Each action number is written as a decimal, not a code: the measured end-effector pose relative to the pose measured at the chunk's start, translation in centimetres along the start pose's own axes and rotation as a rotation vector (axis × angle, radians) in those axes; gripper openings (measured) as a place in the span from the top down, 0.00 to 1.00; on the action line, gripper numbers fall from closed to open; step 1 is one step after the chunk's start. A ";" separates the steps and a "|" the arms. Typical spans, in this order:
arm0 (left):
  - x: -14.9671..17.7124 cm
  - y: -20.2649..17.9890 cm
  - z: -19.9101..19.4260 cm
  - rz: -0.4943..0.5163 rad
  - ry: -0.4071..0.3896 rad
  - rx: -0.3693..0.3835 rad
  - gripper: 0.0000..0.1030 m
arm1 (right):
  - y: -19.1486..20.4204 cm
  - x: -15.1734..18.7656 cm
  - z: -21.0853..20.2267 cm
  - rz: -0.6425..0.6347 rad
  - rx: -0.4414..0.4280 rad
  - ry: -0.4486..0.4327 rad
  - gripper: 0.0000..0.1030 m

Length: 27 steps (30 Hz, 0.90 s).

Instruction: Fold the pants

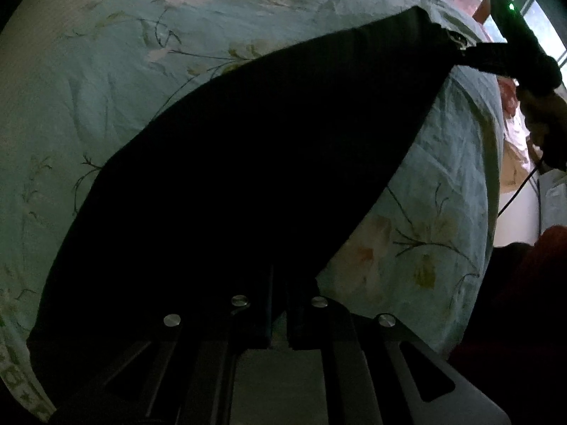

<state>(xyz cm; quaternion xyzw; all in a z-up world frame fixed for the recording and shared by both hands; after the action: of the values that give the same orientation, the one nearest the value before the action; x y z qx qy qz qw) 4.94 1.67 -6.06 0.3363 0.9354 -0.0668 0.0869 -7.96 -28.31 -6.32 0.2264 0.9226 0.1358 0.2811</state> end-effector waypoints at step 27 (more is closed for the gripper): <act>-15.6 -9.6 -2.5 0.050 -0.003 0.270 0.44 | -5.0 1.6 -2.7 0.188 -0.040 -0.052 0.59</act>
<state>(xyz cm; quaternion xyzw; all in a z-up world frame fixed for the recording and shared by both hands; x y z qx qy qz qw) 10.33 -14.90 0.25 0.3681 0.9090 -0.1902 0.0441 -12.40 -32.12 -6.72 0.3098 0.8868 0.1738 0.2956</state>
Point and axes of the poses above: each gripper's, at about its wrist camera, not at the fingertips, and z roughly the way its jaws point, y to its left, x to its underside, the point moved 1 cm from there along z, roughly the way its jaws point, and after that the axes turned 15 degrees about -z, right-handed, at the moved point
